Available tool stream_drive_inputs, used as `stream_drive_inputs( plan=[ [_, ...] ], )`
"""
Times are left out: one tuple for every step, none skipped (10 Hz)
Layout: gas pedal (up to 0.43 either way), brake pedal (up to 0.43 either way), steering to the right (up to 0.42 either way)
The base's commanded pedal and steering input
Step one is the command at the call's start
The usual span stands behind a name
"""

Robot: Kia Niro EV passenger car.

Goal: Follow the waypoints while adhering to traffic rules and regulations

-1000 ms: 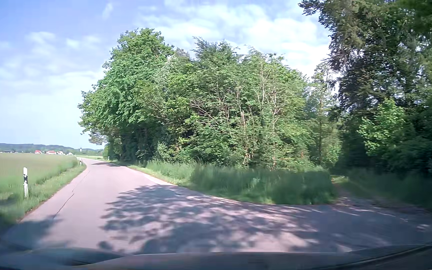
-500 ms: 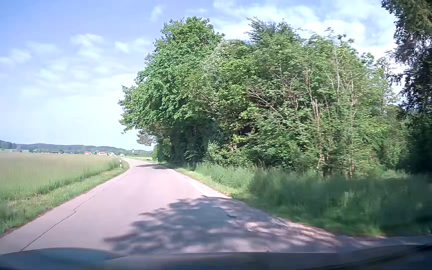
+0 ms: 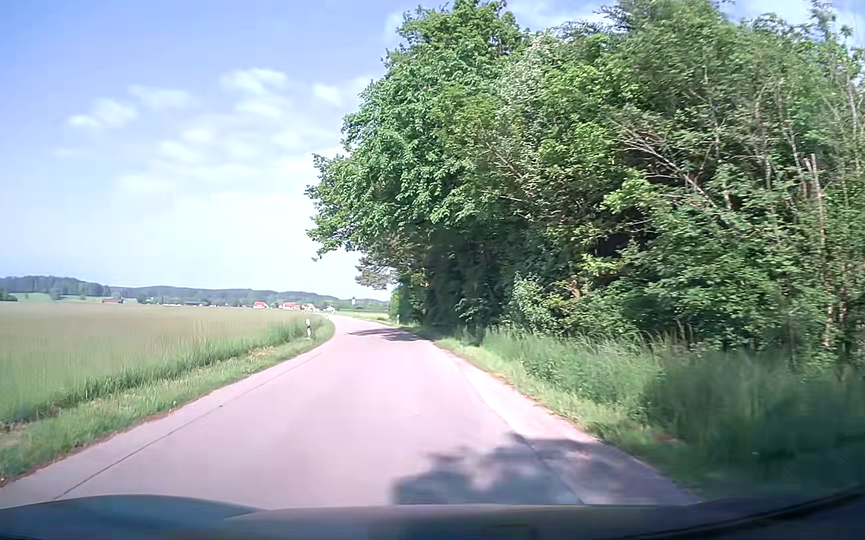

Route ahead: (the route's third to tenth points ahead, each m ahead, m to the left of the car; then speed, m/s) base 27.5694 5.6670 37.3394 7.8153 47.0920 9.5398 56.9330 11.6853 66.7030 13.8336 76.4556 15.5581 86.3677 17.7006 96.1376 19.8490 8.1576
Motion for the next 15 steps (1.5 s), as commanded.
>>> stream_drive_inputs(
  plan=[
    [0.138,0.000,-0.095],
    [0.157,0.000,-0.074],
    [0.169,0.000,-0.057],
    [0.189,0.000,-0.044],
    [0.197,0.000,-0.030],
    [0.209,0.000,-0.020],
    [0.220,0.000,-0.014],
    [0.228,0.000,-0.010],
    [0.228,0.000,-0.009],
    [0.240,0.000,-0.010],
    [0.240,0.000,-0.010],
    [0.240,0.000,-0.010],
    [0.240,0.000,-0.010],
    [0.240,0.000,-0.010],
    [0.240,0.000,-0.010]
  ],
)
